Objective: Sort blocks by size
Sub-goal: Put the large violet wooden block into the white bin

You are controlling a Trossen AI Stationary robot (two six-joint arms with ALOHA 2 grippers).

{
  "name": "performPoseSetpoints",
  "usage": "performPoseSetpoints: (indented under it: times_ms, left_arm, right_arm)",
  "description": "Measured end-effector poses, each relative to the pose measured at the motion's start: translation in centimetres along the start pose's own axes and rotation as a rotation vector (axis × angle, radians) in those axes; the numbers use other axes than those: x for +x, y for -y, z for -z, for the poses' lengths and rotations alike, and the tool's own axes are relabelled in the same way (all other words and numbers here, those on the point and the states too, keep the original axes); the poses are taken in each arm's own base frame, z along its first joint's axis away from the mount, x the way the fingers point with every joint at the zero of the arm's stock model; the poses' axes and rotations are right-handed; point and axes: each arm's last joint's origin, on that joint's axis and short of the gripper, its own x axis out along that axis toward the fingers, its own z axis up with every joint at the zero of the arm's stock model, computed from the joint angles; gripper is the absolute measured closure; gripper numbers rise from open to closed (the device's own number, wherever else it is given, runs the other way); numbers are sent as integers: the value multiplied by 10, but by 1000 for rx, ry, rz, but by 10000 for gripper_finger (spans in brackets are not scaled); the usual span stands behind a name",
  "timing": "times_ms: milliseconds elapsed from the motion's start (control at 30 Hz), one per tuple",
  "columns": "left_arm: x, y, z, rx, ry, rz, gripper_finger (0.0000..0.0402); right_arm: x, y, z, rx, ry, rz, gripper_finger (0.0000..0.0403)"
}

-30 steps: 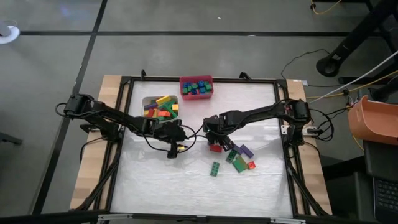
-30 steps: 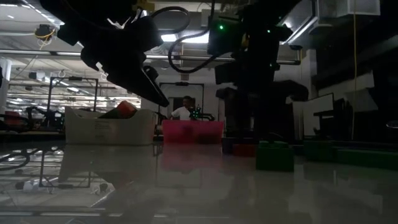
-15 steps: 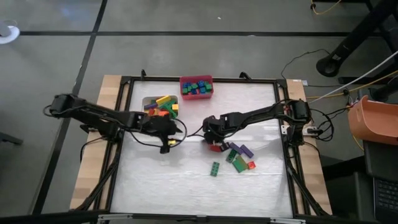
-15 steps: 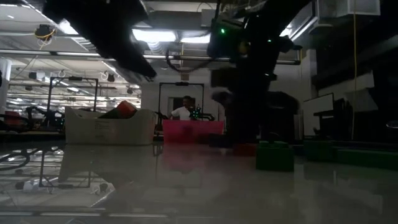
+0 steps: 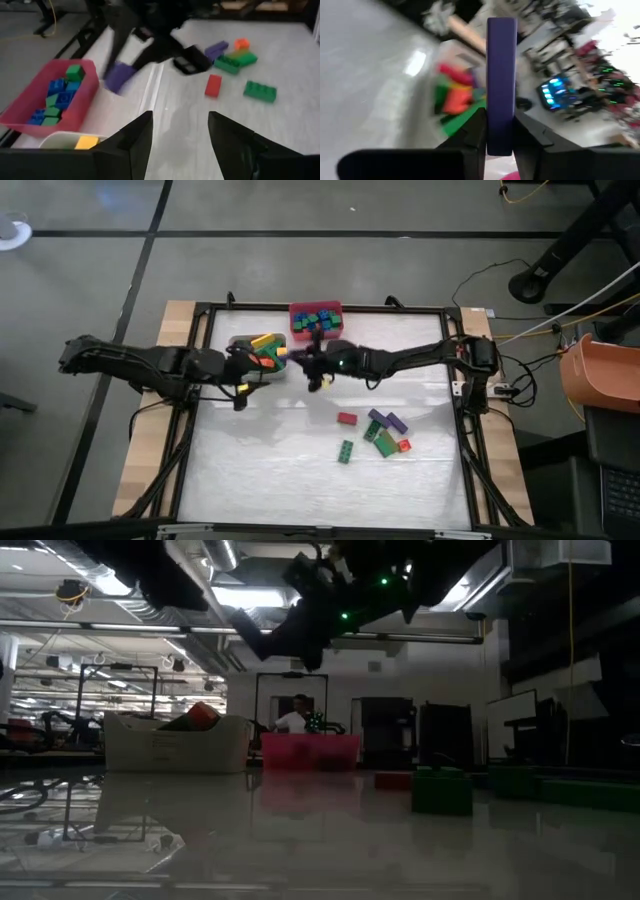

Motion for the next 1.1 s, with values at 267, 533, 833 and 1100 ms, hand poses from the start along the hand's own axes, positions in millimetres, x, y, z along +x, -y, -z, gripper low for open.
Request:
performPoseSetpoints:
  times_ms: [267,533,833,1100]
  left_arm:
    - [-12,-4,-2,-14,53,5,225]
    - [-11,-3,-3,-2,53,5,225]
    - [-11,-3,-3,-2,53,5,225]
    - [-11,-3,1,8,20,2,225]
  right_arm:
    - [5,32,17,134,32,82,330]
    - [34,17,30,178,138,140,334]
    - [82,0,40,170,131,93,314]
    - [95,-4,49,158,42,50,301]
